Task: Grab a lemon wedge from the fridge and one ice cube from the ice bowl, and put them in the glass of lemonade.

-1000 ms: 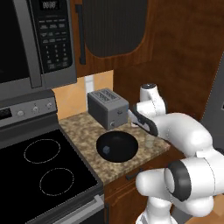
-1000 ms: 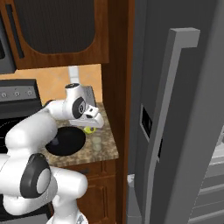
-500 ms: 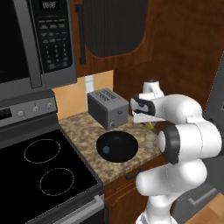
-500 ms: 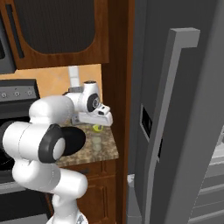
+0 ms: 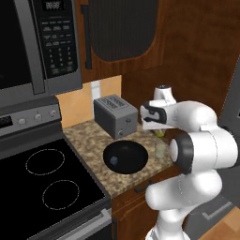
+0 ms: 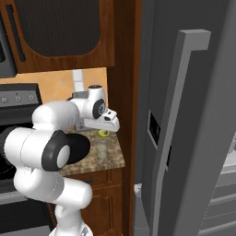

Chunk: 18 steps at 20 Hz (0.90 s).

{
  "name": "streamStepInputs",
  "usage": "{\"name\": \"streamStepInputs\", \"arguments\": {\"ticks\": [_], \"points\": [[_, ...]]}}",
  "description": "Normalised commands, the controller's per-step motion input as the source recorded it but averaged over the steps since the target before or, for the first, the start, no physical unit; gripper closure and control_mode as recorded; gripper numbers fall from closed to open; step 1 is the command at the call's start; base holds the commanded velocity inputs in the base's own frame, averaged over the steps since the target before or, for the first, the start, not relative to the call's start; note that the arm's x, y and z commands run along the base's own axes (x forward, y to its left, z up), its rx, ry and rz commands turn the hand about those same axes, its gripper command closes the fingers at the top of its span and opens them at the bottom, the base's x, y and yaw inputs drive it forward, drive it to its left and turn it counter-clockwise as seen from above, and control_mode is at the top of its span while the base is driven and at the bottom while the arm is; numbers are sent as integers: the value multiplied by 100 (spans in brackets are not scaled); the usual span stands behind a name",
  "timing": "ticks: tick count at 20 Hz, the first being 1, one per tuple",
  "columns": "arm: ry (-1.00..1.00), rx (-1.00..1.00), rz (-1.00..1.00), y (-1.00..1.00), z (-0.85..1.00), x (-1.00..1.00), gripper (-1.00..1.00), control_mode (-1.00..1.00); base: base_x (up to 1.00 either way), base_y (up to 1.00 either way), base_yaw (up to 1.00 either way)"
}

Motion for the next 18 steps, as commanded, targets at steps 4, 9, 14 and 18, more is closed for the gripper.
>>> {"name": "streamStepInputs", "arguments": {"ticks": [4, 9, 14, 18], "points": [[-19, 4, 0, 0, 4, -28, 100, -100, 0, 0, 0], [-4, 0, 0, 0, 0, -22, 100, -100, 0, 0, 0], [0, 0, 0, 2, 0, 0, 100, -100, 0, 0, 0], [0, 0, 0, 0, 0, 0, 100, -100, 0, 0, 0]]}}
